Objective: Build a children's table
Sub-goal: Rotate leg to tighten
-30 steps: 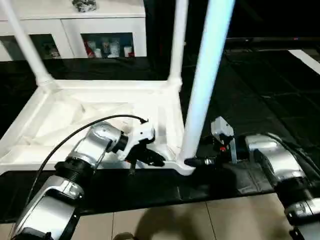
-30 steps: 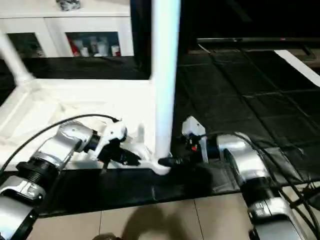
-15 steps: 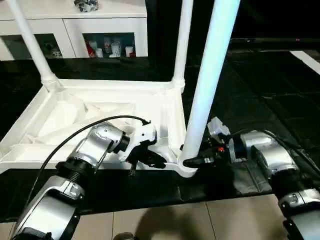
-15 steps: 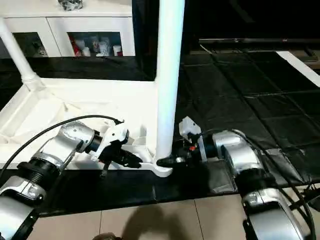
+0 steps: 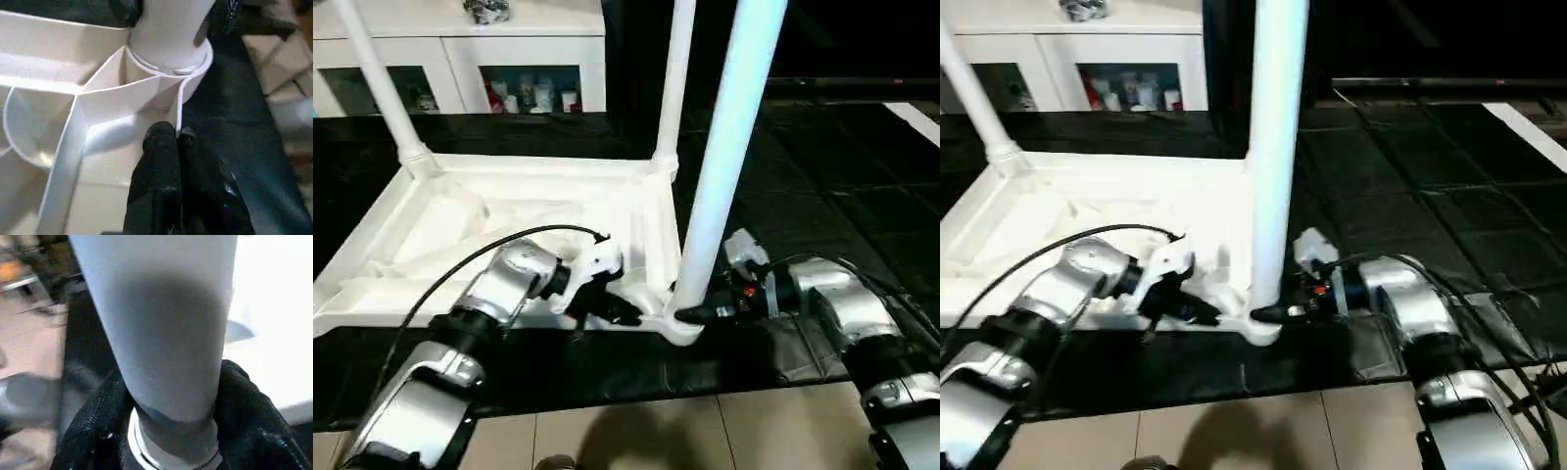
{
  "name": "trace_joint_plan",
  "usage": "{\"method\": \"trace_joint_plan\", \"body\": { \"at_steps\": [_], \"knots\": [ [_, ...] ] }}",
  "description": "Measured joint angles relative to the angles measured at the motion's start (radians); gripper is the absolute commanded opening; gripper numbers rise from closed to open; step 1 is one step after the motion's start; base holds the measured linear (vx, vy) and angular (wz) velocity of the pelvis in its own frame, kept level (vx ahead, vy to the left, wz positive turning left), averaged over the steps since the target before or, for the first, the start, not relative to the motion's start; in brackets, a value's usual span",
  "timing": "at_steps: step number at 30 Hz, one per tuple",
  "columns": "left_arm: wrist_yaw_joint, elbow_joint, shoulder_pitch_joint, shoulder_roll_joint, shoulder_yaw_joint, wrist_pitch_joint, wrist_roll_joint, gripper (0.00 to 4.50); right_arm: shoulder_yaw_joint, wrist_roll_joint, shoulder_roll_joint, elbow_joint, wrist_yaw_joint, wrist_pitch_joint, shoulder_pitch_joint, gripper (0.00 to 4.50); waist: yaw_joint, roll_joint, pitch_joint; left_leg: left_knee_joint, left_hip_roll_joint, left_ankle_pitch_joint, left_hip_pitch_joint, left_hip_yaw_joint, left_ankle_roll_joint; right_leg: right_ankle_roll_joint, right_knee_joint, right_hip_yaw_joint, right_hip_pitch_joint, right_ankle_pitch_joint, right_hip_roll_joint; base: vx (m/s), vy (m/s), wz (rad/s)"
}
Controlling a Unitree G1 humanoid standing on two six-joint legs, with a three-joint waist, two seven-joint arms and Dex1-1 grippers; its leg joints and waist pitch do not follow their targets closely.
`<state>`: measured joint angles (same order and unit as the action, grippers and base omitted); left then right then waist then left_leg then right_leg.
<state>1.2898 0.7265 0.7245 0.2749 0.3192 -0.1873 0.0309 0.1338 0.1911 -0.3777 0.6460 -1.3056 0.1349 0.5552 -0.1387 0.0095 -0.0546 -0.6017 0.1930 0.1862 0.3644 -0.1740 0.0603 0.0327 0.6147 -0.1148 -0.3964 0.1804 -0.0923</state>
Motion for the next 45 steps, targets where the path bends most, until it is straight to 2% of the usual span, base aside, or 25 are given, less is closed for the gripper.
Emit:
{"method": "trace_joint_plan", "body": {
  "at_steps": [5, 7, 10, 13, 17, 19, 24, 29, 35, 41, 42, 45],
  "knots": [
    [-0.263, 0.131, 0.07, -0.118, -0.06, -0.076, 0.016, 0.0, -0.09, -0.066, 0.122, -0.008, 0.428, 0.064, 0.002, 1.99, 0.04, 0.0, 0.0, 0.0, -0.001, -0.002, -0.015, 0.0, 0.001, -0.009, -0.007, 0.0, 0.014, 0.003, 0.0, 0.0, 0.0, 0.0],
    [-0.361, 0.169, 0.09, -0.162, -0.091, -0.093, 0.013, 0.0, -0.119, -0.084, 0.17, -0.002, 0.586, 0.107, 0.026, 1.98, 0.058, 0.0, 0.0, 0.001, -0.001, -0.002, -0.015, 0.0, 0.001, -0.009, -0.011, 0.0, 0.016, 0.004, 0.0, 0.0, 0.0, 0.0],
    [-0.506, 0.221, 0.117, -0.217, -0.132, -0.102, 0.005, 0.0, -0.16, -0.117, 0.251, 0.055, 0.816, 0.127, 0.084, 1.96, 0.081, 0.001, 0.001, 0.002, -0.001, -0.002, -0.013, 0.0, 0.001, -0.009, -0.015, -0.001, 0.015, 0.003, 0.0, 0.0, 0.0, 0.0],
    [-0.591, 0.249, 0.13, -0.248, -0.161, -0.096, 0.003, 0.0, -0.167, -0.125, 0.291, 0.109, 0.961, 0.126, 0.134, 1.96, 0.087, 0.001, 0.001, 0.004, -0.002, -0.001, -0.013, 0.0, 0.001, -0.009, -0.015, -0.001, 0.015, 0.001, 0.0, 0.0, 0.0, 0.0],
    [-0.616, 0.28, 0.152, -0.254, -0.168, -0.084, 0.003, 0.0, -0.187, -0.145, 0.327, 0.122, 1.04, 0.123, 0.153, 1.96, 0.086, 0.001, 0.001, 0.011, -0.002, -0.001, -0.013, 0.0, 0.001, -0.006, -0.015, -0.001, 0.013, -0.002, 0.0, 0.0, 0.0, 0.0],
    [-0.612, 0.282, 0.152, -0.251, -0.165, -0.069, 0.005, 0.0, -0.189, -0.145, 0.327, 0.118, 1.04, 0.12, 0.153, 2.49, 0.085, 0.001, 0.001, 0.013, -0.002, -0.001, -0.013, 0.001, 0.001, -0.004, -0.015, -0.002, 0.012, -0.003, 0.0, 0.0, 0.0, 0.0],
    [-0.561, 0.284, 0.152, -0.224, -0.147, -0.018, 0.018, 0.0, -0.189, -0.146, 0.332, 0.093, 1.009, 0.107, 0.143, 2.92, 0.085, 0.001, 0.0, 0.016, -0.002, -0.001, -0.007, 0.001, 0.001, -0.004, -0.015, -0.002, 0.006, -0.003, 0.001, 0.0, 0.0, 0.0],
    [-0.49, 0.293, 0.153, -0.178, -0.124, 0.056, 0.038, 0.0, -0.169, -0.106, 0.299, -0.02, 0.909, 0.136, 0.066, 3.46, 0.077, 0.001, 0.001, 0.015, -0.001, -0.005, 0.002, 0.001, -0.004, -0.003, -0.013, -0.003, -0.003, -0.003, 0.001, 0.0, 0.0, 0.0],
    [-0.431, 0.32, 0.153, -0.136, -0.106, 0.145, 0.055, 0.0, -0.153, -0.034, 0.218, -0.214, 0.731, 0.178, -0.099, 3.85, 0.056, 0.0, 0.0, 0.014, -0.001, -0.004, 0.003, 0.001, -0.004, -0.004, -0.013, -0.002, -0.003, -0.004, 0.001, 0.0, 0.0, 0.0],
    [-0.385, 0.329, 0.153, -0.122, -0.114, 0.179, 0.045, 0.0, -0.15, 0.012, 0.18, -0.369, 0.663, 0.174, -0.197, 4.39, 0.046, 0.001, 0.0, 0.014, -0.001, -0.005, 0.004, 0.001, -0.004, -0.004, -0.013, -0.002, -0.005, -0.004, 0.001, 0.0, 0.0, 0.0],
    [-0.374, 0.329, 0.153, -0.119, -0.118, 0.177, 0.041, 0.43, -0.151, 0.015, 0.174, -0.386, 0.656, 0.174, -0.206, 4.49, 0.047, 0.001, 0.0, 0.014, -0.001, -0.004, 0.005, 0.001, -0.004, -0.004, -0.013, -0.002, -0.005, -0.004, 0.001, 0.0, 0.0, 0.0],
    [-0.331, 0.302, 0.152, -0.1, -0.137, 0.17, 0.013, 0.54, -0.163, 0.054, 0.149, -0.449, 0.615, 0.212, -0.235, 4.5, 0.048, 0.0, 0.0, 0.014, -0.001, -0.004, 0.006, 0.0, -0.004, -0.004, -0.013, -0.003, -0.007, -0.004, 0.001, 0.0, 0.0, 0.0]
  ]
}}
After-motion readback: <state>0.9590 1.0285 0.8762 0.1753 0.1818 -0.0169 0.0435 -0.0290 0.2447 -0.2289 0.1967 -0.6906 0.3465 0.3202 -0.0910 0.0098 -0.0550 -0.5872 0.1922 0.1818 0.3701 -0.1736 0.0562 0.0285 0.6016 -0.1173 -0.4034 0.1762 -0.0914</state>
